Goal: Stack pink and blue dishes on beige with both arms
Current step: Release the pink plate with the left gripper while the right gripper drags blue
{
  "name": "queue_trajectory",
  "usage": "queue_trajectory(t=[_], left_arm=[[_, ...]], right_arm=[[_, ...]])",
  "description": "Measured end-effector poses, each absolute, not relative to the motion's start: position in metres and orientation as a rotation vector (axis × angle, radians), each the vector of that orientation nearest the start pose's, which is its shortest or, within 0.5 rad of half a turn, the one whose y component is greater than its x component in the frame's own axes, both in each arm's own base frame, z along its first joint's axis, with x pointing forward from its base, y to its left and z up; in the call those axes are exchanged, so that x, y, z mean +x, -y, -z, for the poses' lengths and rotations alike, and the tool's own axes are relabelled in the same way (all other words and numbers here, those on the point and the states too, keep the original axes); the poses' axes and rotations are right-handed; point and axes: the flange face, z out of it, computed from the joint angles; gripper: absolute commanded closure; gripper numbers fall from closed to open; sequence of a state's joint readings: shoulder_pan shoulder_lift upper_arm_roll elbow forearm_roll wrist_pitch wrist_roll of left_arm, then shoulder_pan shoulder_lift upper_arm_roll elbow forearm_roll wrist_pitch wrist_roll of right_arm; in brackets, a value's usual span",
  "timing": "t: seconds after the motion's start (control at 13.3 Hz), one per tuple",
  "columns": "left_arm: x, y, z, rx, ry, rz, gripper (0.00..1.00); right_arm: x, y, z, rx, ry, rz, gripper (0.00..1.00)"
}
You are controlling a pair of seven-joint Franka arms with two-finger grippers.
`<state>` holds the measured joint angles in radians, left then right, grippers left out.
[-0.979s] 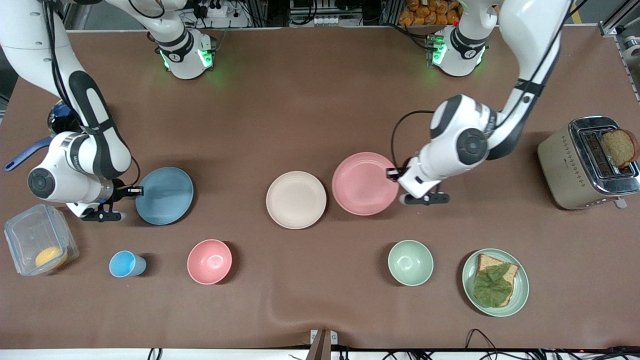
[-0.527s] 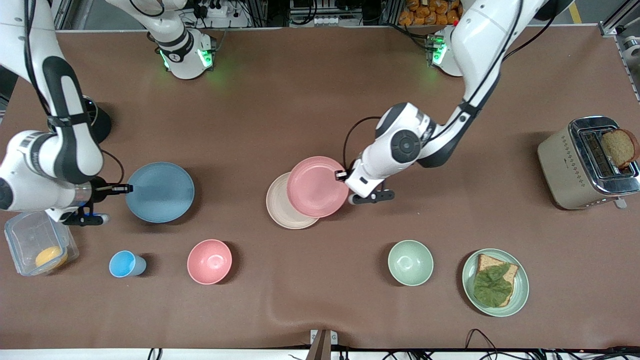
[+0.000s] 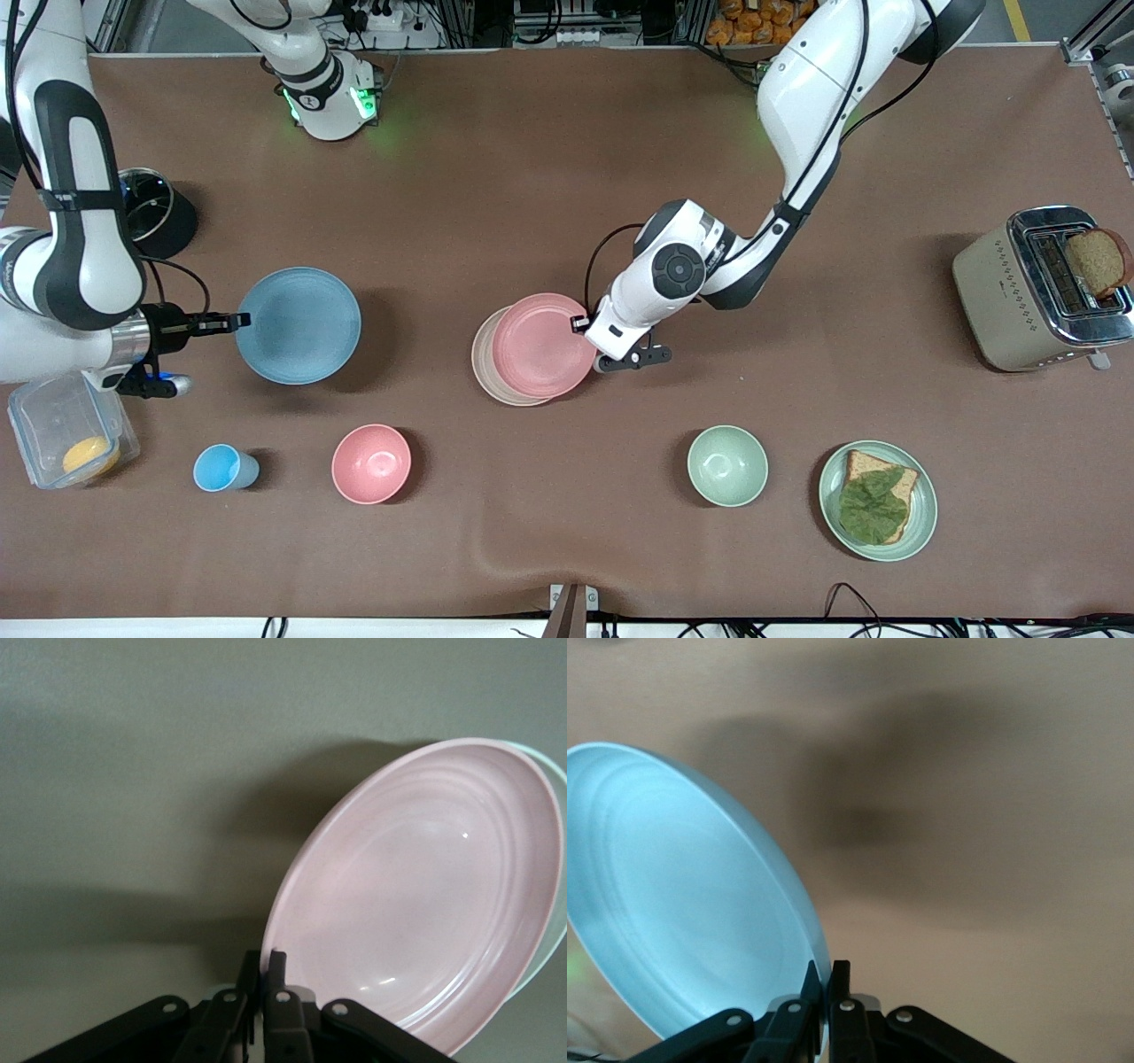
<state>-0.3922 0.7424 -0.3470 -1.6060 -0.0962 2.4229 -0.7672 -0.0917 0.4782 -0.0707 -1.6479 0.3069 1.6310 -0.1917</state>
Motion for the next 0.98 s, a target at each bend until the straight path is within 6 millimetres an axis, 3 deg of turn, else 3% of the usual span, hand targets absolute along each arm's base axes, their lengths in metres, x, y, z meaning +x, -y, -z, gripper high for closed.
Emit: queue_trajectory(t=[0.45, 0.75, 0.83, 0.9, 0.98], left_arm=[[0.544, 0.463, -0.219, -3.427, 0.366, -0.193, 1.00], [0.541, 0.470, -0.212, -3.441, 0.417, -0.172, 1.00], [0.540, 0.472, -0.212, -3.442, 0.429, -0.170, 0.91], [0.539, 0.474, -0.212, -3.442, 0.444, -0.170, 0.70], [0.539, 0.475, -0.213, -3.439, 0.468, -0.172, 0.29]], right_arm=[[0.628, -0.023, -0.318, -2.715, -0.165, -0.597, 1.00], [0.629, -0.019, -0.317, -2.713, -0.191, -0.593, 1.00], [0.629, -0.018, -0.317, -2.713, -0.193, -0.592, 1.00], [0.629, -0.018, -0.317, -2.712, -0.193, -0.592, 1.00], [0.629, -0.018, -0.317, -2.711, -0.193, -0.592, 1.00]])
